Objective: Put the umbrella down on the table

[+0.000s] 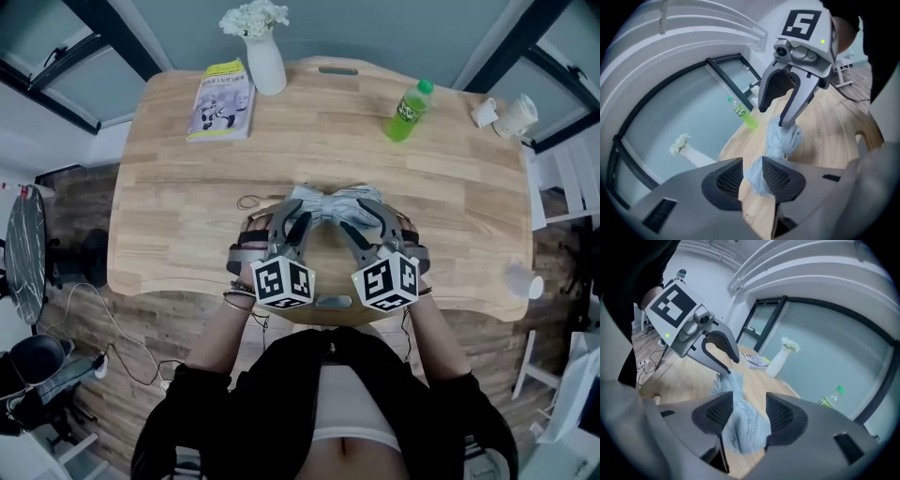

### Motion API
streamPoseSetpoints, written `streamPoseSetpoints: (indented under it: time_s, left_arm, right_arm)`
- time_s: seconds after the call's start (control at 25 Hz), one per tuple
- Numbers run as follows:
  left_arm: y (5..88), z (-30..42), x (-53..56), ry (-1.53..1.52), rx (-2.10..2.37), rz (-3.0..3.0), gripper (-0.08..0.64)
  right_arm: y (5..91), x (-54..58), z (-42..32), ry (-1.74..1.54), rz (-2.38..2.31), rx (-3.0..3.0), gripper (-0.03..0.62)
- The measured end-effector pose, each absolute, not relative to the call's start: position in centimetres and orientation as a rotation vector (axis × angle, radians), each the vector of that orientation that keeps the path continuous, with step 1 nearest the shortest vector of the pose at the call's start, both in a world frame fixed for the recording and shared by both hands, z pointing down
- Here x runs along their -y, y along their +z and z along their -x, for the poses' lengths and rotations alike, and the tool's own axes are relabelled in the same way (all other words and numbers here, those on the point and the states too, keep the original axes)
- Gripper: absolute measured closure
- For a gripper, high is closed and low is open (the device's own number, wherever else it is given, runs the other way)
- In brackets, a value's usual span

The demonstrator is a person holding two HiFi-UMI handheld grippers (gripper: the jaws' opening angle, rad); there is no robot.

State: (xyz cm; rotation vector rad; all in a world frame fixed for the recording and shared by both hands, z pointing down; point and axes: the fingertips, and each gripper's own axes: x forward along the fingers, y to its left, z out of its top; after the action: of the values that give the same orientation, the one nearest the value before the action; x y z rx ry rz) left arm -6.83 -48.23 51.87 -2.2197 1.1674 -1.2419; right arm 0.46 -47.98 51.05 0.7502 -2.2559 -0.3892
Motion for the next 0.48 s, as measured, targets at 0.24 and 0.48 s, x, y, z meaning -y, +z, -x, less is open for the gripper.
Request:
streamPoseSetpoints:
  time_s: [0.24, 0.48]
  left_arm:
    - [48.8, 6.9, 46.8, -1.042, -1.335, 2.306, 0.469]
    - [46.8, 6.0, 44.4, -0.888, -1.399, 2.358, 0.497]
  right_arm:
    - [48.9, 45.6, 0.3, -0.332, -0.841, 2.345, 0.454]
    - [46.1, 43.4, 0.7, -0.301, -0.983, 2.451, 0.494]
